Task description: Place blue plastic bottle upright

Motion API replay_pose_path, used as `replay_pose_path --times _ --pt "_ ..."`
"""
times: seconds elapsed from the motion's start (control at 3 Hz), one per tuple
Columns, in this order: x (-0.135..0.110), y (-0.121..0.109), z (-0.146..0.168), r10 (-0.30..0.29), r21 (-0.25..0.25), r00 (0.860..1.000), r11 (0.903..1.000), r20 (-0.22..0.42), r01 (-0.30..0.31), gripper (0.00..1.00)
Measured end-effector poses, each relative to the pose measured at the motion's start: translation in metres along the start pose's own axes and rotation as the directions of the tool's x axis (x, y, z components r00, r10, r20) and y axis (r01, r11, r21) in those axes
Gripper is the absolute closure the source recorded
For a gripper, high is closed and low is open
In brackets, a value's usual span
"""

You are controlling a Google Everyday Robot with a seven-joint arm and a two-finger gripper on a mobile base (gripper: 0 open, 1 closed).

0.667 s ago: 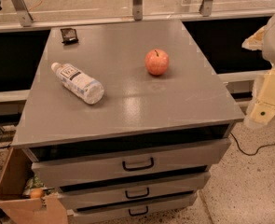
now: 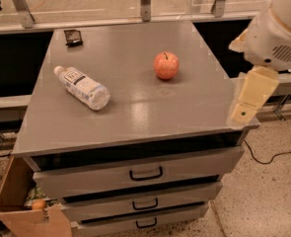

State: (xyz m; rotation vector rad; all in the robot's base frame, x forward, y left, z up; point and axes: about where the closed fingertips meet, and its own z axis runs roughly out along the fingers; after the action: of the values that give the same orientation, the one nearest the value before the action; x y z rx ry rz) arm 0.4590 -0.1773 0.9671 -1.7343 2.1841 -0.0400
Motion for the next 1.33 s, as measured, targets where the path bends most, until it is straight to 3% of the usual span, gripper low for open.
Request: replay_pose_path --times 0.67,1.0,1.33 --pt "-0.13 -0.004 0.049 0.017 -0.074 0.991 0.9973 0.135 -0.007 0.0" --pt "-0.195 0.007 0.049 0.061 -0.118 0.978 0.9923 0.198 -0.038 0.0" --pt "-0.195 0.007 0.049 0.061 -0.118 0.978 0.9923 0.198 -0.038 0.0"
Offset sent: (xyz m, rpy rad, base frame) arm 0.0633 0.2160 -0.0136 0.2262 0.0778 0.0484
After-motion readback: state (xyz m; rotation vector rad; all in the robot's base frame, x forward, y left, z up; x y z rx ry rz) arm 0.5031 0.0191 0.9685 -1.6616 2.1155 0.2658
